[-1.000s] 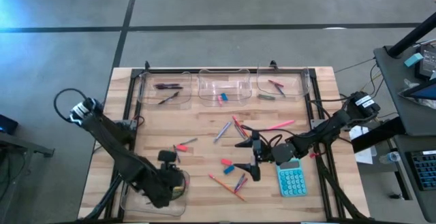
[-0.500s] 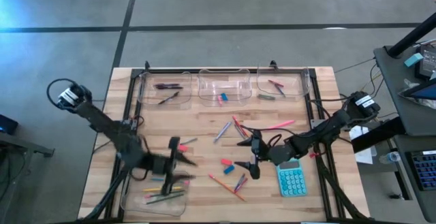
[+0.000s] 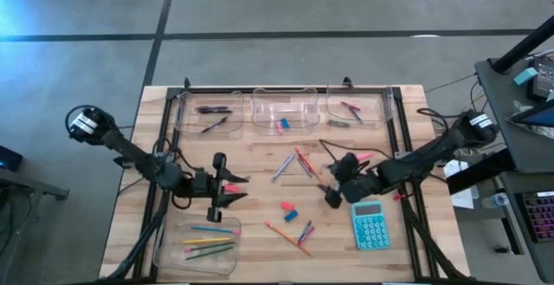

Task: Sort crayons/erasers/pens/pencils in bins
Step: Put the orange pencil into the bottom transparent bin

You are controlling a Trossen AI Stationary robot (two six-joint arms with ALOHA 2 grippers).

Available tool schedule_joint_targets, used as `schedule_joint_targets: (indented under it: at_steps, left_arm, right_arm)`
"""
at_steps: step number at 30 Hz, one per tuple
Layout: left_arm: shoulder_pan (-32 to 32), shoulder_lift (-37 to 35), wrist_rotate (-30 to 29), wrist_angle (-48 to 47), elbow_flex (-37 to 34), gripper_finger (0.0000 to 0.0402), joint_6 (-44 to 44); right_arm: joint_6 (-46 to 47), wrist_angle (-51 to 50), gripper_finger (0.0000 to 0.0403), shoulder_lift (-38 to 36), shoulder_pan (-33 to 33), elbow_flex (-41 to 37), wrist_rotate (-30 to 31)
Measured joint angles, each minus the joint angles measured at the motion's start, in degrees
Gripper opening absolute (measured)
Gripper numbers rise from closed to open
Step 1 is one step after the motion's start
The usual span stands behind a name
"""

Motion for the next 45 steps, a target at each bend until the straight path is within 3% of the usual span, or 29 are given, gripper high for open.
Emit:
schedule_joint_targets:
  at_steps: [5, 14, 20, 27, 45]
  left_arm:
    - [0.02, -0.02, 0.0, 0.29, 0.49, 0.015, -0.01]
    - [0.0, 0.02, 0.0, 0.23, 0.49, 0.015, -0.04]
    - [-0.02, 0.02, -0.03, -0.75, 0.41, 0.015, -0.2]
    - [0.02, 0.02, -0.11, -1.0, 0.41, 0.015, -0.2]
    - [0.02, 0.04, -0.24, -1.0, 0.41, 0.015, -0.17]
  right_arm:
    - [6.16, -4.0, 0.037, 0.82, -0.06, -1.29, 2.17]
    - [4.09, 3.65, 0.0368, 12.38, 0.59, -1.7, 1.25]
    - [8.98, 2.69, 0.0344, 17.17, 0.4, -1.73, 1.27]
    - [11.11, 3.01, 0.0286, 19.42, 0.42, -1.53, -0.39]
    - [11.1, 2.36, 0.0068, 18.89, 0.44, -1.61, -1.21]
